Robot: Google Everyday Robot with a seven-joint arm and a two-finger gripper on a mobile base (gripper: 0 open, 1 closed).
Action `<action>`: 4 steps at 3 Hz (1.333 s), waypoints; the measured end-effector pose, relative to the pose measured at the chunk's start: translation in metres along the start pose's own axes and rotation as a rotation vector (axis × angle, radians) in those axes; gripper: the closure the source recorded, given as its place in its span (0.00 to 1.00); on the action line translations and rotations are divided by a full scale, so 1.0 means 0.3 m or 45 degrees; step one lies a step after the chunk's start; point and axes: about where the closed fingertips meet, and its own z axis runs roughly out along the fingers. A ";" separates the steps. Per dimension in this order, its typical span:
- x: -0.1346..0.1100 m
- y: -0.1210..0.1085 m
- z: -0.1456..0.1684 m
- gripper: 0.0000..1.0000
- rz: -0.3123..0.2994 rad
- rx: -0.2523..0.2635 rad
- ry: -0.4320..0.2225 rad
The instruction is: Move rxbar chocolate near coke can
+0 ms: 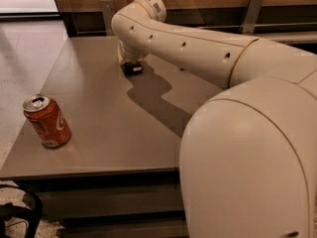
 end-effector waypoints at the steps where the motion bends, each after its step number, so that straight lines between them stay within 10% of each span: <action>1: -0.038 -0.015 -0.034 1.00 -0.013 0.043 -0.021; 4: -0.108 -0.147 -0.357 1.00 -0.015 0.218 -0.143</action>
Offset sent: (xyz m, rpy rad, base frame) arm 0.0054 -0.0221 0.0897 -0.1446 -0.1378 -0.0851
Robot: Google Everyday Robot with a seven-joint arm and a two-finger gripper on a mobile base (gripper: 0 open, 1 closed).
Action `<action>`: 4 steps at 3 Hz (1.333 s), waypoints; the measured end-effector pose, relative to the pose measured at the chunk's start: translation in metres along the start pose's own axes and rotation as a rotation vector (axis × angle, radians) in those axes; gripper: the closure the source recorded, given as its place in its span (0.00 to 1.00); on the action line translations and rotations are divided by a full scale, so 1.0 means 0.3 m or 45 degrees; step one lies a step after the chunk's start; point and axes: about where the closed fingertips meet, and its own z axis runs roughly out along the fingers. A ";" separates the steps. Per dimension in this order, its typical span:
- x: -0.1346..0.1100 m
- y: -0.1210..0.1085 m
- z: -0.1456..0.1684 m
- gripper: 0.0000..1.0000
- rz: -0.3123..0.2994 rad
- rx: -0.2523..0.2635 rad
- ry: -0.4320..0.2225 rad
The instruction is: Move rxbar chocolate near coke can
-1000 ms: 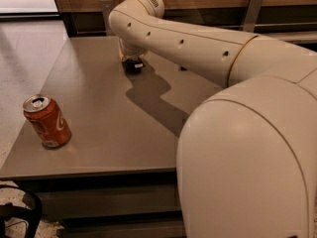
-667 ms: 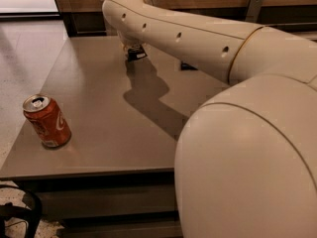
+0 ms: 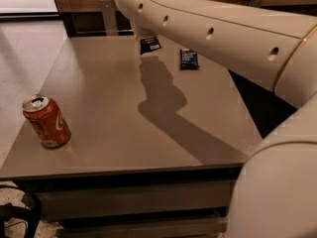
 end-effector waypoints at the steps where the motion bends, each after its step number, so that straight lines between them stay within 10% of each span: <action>1: 0.048 -0.087 -0.089 1.00 0.045 -0.028 -0.030; 4: 0.081 -0.239 -0.180 1.00 0.077 -0.307 -0.122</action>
Offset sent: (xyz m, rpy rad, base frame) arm -0.0505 -0.0816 0.0278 0.1781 -0.0516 0.0796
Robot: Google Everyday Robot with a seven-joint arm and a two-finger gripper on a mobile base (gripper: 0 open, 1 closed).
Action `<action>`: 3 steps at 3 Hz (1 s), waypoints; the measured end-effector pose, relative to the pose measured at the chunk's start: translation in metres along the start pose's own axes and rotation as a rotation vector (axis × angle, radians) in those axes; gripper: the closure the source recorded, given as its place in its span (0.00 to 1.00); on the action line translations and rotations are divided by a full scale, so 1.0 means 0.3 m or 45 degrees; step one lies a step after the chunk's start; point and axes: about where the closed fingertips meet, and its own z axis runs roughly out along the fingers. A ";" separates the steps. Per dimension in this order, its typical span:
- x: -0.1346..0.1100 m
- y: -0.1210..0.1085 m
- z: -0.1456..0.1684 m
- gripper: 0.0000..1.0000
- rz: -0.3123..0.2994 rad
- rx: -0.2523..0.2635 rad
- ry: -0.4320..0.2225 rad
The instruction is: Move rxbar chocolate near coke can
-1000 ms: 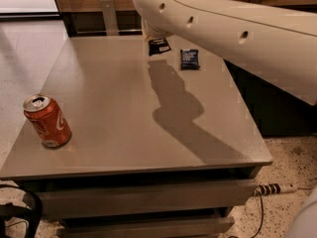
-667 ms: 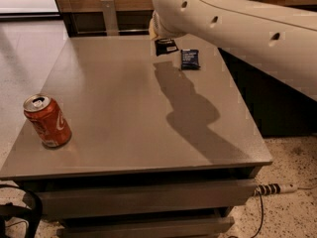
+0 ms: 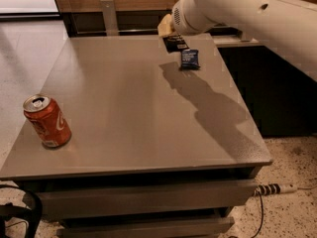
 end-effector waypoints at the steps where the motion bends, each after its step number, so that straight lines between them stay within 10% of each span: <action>1: -0.005 0.019 -0.011 1.00 -0.067 -0.045 -0.004; 3: 0.017 0.038 -0.043 1.00 -0.076 -0.097 -0.041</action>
Offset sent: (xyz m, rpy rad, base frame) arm -0.0033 0.0040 0.0038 -0.0098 -0.0101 0.0548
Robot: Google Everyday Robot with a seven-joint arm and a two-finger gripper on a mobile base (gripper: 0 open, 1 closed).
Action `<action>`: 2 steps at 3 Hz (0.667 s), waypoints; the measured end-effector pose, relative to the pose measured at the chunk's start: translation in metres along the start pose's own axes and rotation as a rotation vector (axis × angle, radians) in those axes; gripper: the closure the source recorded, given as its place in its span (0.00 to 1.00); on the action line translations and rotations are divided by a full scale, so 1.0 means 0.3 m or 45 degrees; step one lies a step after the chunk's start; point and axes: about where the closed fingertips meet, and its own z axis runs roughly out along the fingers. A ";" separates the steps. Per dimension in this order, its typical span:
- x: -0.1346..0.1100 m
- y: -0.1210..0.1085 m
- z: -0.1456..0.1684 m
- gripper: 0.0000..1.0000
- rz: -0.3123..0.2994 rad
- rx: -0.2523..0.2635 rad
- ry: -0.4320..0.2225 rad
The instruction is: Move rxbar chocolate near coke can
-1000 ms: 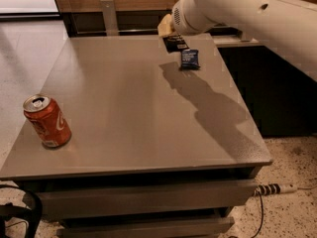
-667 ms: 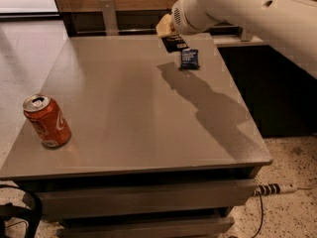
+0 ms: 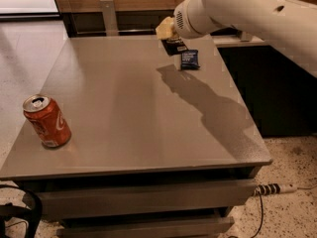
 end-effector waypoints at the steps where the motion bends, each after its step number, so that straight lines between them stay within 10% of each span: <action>1: 0.054 0.079 -0.118 1.00 -0.030 -0.111 -0.090; 2: 0.086 0.150 -0.179 1.00 -0.080 -0.161 -0.099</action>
Offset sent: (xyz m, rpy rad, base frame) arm -0.1004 0.0238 0.0105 0.0524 -0.0737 0.1905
